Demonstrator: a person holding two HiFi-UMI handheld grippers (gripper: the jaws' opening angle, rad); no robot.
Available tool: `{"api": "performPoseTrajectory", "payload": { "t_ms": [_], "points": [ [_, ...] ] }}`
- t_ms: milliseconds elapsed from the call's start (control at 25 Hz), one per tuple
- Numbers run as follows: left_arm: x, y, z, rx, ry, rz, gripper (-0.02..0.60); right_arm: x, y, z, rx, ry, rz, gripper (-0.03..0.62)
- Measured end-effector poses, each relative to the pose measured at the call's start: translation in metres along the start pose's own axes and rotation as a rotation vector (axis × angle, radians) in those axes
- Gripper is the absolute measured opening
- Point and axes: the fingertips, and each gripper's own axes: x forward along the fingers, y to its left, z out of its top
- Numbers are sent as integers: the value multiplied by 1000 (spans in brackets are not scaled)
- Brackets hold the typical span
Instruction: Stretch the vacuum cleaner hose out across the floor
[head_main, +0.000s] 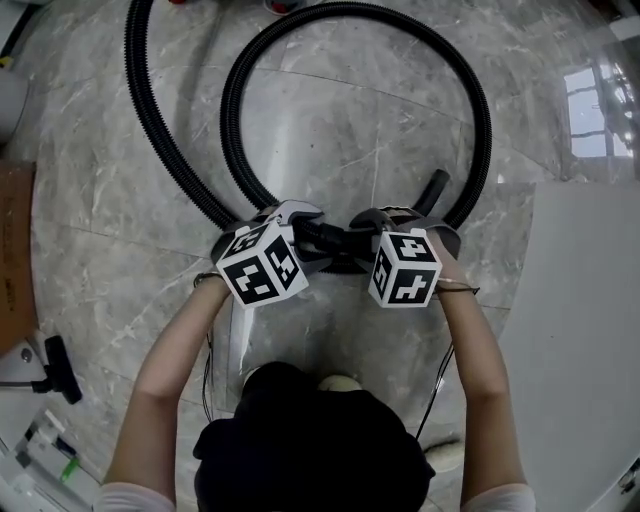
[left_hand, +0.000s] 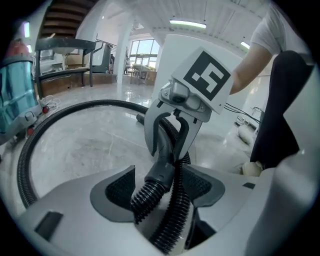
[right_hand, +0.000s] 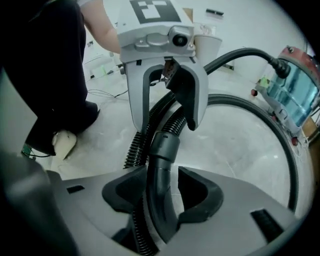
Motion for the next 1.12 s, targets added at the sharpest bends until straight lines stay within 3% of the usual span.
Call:
{"api": "performPoseTrajectory", "payload": {
  "t_ms": [160,240,480,600,760,920,1120],
  "points": [
    [-5,0,-3,-81,-44,10,278,27,0,-7,-62,173,8,188],
    [-10,2,-2,-134,-84,19,278,31,-1,-8,-58,195,13,186],
    [-39,10,-2,-267,-190,102,278,27,-2,-10,32,79,10,184],
    [-61,15,-4,-418,-290,124,278,25,-4,-10,71,46,-7,184],
    [-80,15,-4,-611,-421,64,278,12,-5,-3,105,-19,-18,184],
    [-90,17,-4,-667,-481,66,278,-14,-7,17,154,-146,-23,184],
    [-113,19,11,-746,-627,31,278,-40,-11,33,196,-271,-65,184]
  ]
}}
